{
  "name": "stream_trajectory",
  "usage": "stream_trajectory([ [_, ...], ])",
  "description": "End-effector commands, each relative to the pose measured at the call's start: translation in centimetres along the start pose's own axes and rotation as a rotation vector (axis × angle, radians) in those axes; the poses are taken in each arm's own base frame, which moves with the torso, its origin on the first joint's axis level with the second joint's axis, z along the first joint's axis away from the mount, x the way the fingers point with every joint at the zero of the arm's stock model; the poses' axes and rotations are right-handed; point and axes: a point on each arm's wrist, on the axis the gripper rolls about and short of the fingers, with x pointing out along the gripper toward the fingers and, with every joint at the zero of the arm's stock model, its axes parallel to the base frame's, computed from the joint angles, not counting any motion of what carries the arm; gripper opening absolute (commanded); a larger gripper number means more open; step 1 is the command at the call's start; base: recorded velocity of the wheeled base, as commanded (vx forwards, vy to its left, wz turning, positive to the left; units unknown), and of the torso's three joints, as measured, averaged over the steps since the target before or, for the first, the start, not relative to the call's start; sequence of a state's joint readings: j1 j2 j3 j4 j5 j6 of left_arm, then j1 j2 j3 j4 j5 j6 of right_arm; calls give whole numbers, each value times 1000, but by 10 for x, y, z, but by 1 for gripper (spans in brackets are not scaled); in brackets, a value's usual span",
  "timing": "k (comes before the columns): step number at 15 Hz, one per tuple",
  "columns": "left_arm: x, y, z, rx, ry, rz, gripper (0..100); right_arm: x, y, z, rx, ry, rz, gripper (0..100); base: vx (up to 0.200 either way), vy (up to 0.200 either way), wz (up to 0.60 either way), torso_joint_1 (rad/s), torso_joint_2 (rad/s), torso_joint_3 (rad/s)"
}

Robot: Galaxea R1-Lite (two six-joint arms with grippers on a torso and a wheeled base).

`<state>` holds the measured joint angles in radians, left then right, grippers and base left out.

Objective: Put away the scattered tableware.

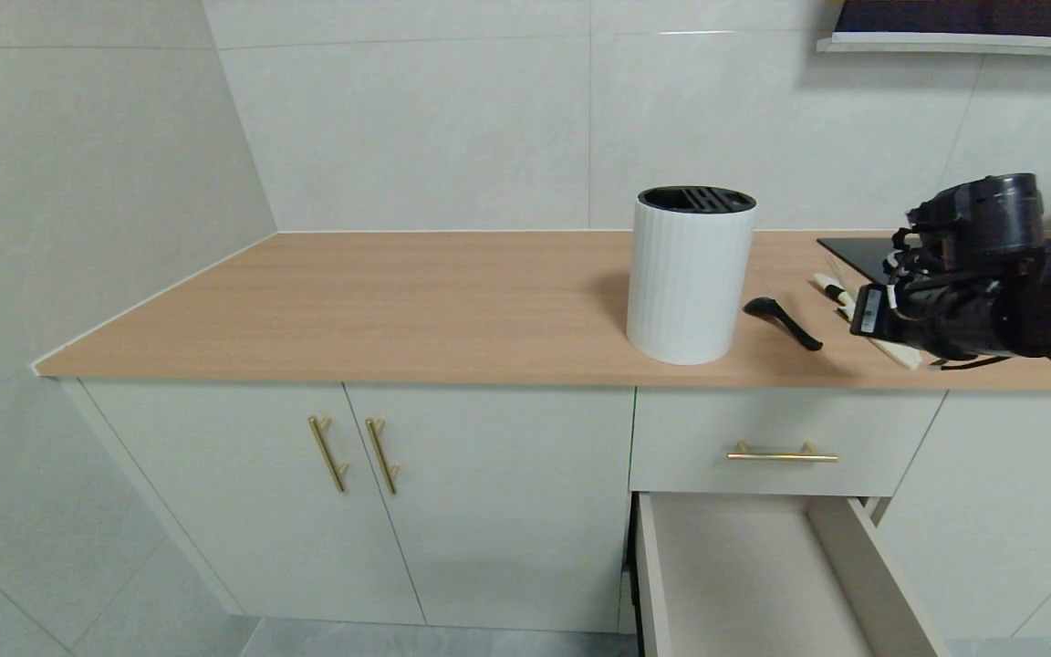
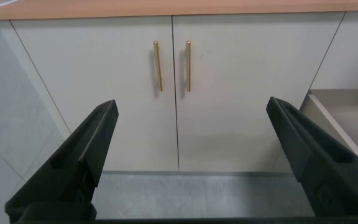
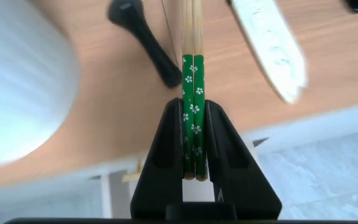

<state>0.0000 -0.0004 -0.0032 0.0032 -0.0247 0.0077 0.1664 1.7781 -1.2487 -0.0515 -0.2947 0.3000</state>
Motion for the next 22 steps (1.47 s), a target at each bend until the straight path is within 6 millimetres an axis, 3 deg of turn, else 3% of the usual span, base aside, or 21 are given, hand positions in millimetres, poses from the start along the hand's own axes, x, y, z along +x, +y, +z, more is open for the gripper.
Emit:
stream_trajectory([
  [1, 0, 0, 0, 0, 0, 0, 100, -63, -16, 7, 19, -52, 71, 0, 0, 0, 0, 0, 0, 0],
  [2, 0, 0, 0, 0, 0, 0, 100, -93, -26, 1, 11, -4, 137, 0, 0, 0, 0, 0, 0, 0],
  [6, 0, 0, 0, 0, 0, 0, 100, -155, -44, -18, -17, 200, 414, 0, 0, 0, 0, 0, 0, 0],
  [13, 0, 0, 0, 0, 0, 0, 100, -149, -47, -49, -168, 325, 450, 0, 0, 0, 0, 0, 0, 0],
  [22, 0, 0, 0, 0, 0, 0, 100, -132, -31, -80, -239, 476, 491, 0, 0, 0, 0, 0, 0, 0],
])
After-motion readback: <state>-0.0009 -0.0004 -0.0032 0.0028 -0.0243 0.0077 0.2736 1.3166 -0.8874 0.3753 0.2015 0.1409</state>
